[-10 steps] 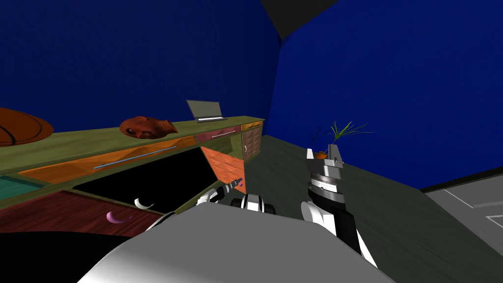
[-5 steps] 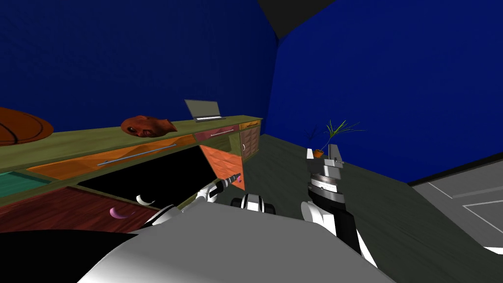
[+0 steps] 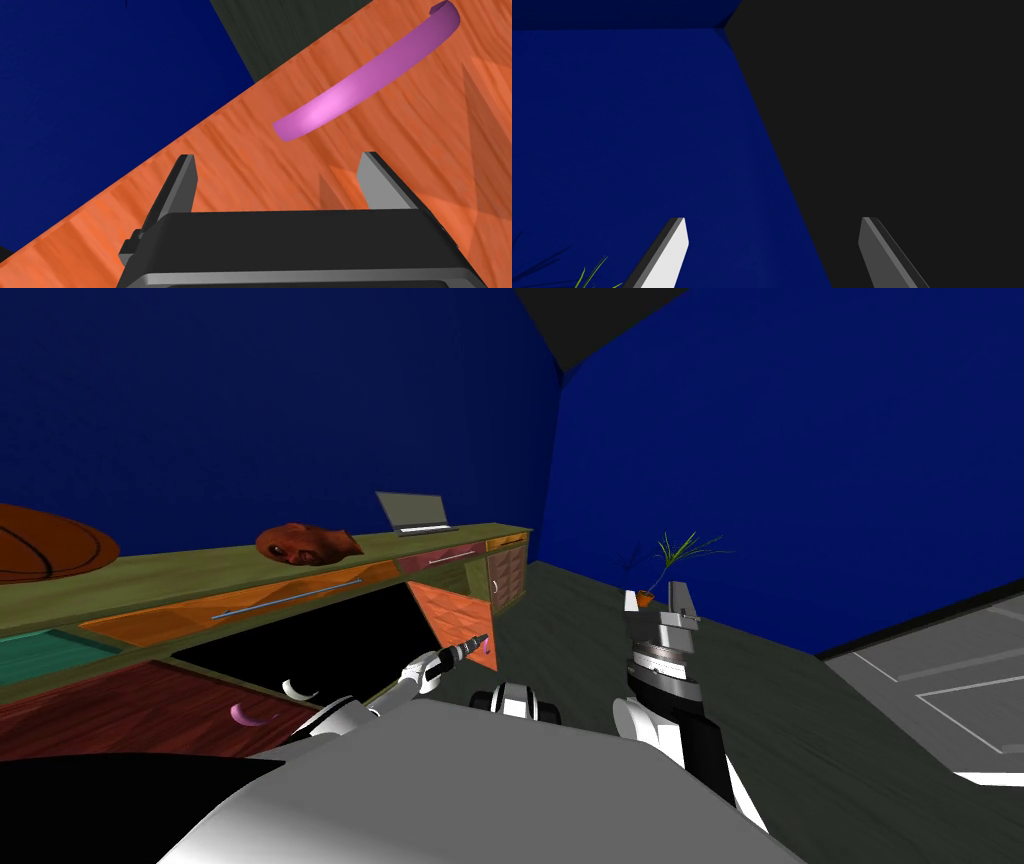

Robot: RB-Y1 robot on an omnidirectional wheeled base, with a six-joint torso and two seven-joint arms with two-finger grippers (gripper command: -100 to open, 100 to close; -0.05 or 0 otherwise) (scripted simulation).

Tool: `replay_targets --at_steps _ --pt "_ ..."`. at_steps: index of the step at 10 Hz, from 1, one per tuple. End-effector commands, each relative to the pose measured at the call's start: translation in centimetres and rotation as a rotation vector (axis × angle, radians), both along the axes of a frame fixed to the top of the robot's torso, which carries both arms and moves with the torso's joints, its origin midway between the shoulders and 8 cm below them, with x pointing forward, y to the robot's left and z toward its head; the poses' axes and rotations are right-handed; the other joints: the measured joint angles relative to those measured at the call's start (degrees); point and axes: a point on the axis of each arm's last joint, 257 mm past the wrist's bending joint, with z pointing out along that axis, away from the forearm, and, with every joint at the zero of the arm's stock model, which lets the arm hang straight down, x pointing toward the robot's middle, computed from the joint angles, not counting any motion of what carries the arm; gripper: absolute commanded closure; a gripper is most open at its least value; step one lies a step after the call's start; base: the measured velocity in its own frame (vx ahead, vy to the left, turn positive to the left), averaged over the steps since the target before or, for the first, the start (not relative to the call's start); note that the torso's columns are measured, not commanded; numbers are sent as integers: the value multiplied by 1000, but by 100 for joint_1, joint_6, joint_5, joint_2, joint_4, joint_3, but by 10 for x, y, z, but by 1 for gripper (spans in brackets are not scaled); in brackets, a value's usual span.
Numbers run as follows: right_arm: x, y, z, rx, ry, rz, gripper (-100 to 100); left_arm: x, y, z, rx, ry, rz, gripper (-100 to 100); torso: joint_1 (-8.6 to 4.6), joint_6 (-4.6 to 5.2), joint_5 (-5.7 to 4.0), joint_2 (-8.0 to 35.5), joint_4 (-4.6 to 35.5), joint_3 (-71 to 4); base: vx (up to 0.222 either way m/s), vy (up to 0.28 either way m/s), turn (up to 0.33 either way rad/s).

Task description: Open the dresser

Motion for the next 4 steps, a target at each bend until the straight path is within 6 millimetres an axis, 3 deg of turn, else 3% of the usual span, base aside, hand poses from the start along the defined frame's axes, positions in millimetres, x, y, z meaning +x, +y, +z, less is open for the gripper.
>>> replay_targets --at_steps 1,4 --pt "0 0 0 0 0 0 0 0 0 0 0 0 0 0 -2 0 -1 3 1 2 0 0 0" --pt "0 0 0 0 0 0 0 0 0 0 0 0 0 0 -8 1 -3 16 5 10 0 0 0"
